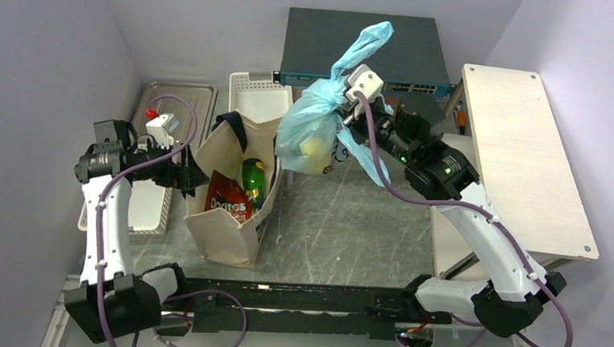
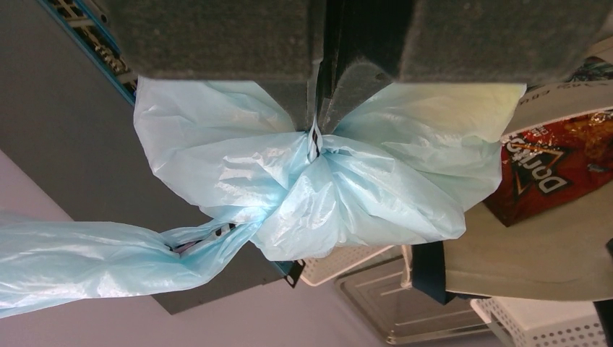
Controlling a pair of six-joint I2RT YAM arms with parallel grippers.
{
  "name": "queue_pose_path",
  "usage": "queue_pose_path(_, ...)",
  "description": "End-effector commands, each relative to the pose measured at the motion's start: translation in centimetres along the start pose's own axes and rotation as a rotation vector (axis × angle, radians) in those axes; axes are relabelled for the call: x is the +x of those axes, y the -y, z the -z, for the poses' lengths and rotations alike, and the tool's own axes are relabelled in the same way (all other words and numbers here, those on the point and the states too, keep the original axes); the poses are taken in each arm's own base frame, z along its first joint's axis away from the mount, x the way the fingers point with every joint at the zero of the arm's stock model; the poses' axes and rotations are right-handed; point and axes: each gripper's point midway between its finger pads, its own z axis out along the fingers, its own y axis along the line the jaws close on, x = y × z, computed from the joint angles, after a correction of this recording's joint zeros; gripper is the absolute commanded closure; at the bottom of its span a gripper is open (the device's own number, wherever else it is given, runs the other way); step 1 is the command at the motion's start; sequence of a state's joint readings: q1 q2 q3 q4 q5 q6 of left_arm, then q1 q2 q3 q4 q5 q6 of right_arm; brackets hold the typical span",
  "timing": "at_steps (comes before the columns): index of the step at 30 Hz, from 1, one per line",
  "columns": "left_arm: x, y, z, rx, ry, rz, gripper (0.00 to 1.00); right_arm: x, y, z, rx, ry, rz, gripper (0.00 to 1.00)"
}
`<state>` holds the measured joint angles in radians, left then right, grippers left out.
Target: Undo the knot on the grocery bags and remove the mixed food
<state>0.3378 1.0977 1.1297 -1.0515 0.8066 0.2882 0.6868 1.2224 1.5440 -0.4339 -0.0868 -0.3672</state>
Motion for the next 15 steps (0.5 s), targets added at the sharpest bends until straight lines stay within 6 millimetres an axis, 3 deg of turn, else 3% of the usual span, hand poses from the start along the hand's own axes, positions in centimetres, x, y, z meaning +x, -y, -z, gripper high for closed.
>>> queue_pose_path(1,-2.2,4.7,1.0,0.105,0.096,-0.149,0.0,-3.8,3.0,3.6,0.119,0.116,-0.011,1.0)
queue_pose_path(6,-2.4,6.7,-1.9,0.115,0.03,-0.195,0.01,-4.0,5.0,4.6,0.184,0.11,0.01,1.0)
queue_pose_path(10,-1.9,5.6,-5.2,0.023,-0.069,-0.202,0.02,-5.0,6.6,5.6,0.243,0.126,0.015,1.0)
queue_pose_path(13,-0.8,4.6,-7.4,-0.008,-0.151,-0.135,0.15,-6.2,7.6,6.2,0.268,0.146,0.029,1.0)
queue_pose_path(15,-0.2,5.1,-7.8,0.065,-0.157,-0.129,0.07,-6.9,7.9,6.7,0.276,0.154,0.043,1.0)
